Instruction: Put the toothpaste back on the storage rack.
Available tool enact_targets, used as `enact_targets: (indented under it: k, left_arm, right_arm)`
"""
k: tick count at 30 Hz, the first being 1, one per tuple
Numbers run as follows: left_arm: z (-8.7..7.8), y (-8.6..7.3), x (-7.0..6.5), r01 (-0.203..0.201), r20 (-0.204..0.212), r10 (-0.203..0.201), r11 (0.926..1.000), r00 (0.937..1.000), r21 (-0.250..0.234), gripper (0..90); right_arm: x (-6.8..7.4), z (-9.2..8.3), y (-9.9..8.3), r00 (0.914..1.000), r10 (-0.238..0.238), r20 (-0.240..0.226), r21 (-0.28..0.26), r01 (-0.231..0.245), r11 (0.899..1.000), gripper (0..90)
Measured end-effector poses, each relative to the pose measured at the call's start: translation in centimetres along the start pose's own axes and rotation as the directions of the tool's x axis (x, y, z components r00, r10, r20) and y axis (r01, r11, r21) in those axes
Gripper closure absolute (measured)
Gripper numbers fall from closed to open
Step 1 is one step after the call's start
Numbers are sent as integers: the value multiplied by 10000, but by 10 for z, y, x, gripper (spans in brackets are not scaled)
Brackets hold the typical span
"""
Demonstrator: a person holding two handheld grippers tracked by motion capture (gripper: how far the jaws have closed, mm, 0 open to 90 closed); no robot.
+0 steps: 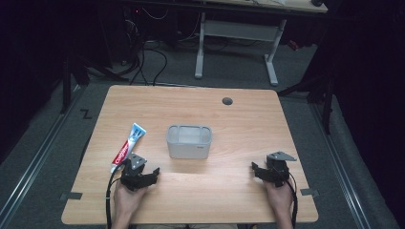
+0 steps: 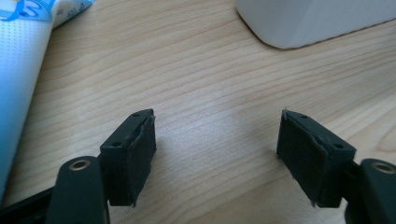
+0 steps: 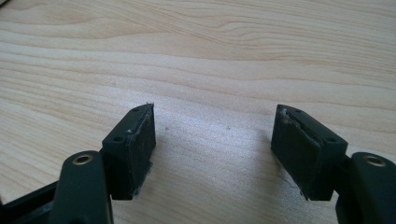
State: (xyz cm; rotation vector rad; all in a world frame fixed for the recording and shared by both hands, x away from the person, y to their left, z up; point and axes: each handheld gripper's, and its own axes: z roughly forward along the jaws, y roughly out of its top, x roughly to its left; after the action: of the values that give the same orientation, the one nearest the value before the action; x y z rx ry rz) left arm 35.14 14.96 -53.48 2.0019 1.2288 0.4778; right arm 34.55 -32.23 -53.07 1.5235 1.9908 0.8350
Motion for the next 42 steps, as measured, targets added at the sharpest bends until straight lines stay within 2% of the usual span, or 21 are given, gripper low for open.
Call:
enact_targets:
  k: [4, 6, 15, 18, 21, 25, 29, 36, 39, 42]
  left_arm:
    - [-4, 1, 1, 45, 132, -47, 9999, 9999, 139, 303]
    - [-7, 2, 0, 165, 211, -166, 9999, 9996, 13, 304]
    - [-22, 8, -3, 117, 276, -107, 9993, 9996, -368, 315]
    - [-26, 8, -2, 219, 224, -207, 9981, 9995, -568, 314]
    - [-29, 6, -2, 304, 259, -290, 9981, 9992, -542, 320]
    - [-34, 5, -1, 133, 77, -129, 9982, 9999, -582, 321]
    - [-41, 5, 3, 346, -87, -354, 9961, 9993, -810, 321]
    - [-48, 7, 12, 296, -313, -323, 9961, 9990, -828, 323]
    - [-52, 7, 18, 466, -483, -510, 9950, 9975, -881, 315]
    - [-54, 8, 24, 660, -434, -702, 9936, 9966, -916, 306]
  right_arm:
    - [0, 0, 0, 10000, 4, 0, 5, -4, 10000, 307]
    - [0, 0, 0, 10000, 2, -1, 6, -2, 10000, 307]
    - [0, 0, 0, 10000, -28, -9, -1, 28, 10000, 307]
    - [0, 0, 0, 10000, -28, -10, -2, 28, 10000, 307]
    - [0, 0, 0, 10000, -19, -11, -1, 19, 10000, 307]
    - [0, 0, 0, 10000, -18, -9, 2, 18, 10000, 307]
    - [0, 0, 0, 10000, -21, -10, 1, 21, 10000, 307]
    - [0, 0, 0, 10000, -39, -16, 0, 39, 10000, 306]
    - [0, 0, 0, 10000, -31, -18, 3, 32, 10000, 306]
    - [0, 0, 0, 10000, -33, -18, 3, 33, 10000, 305]
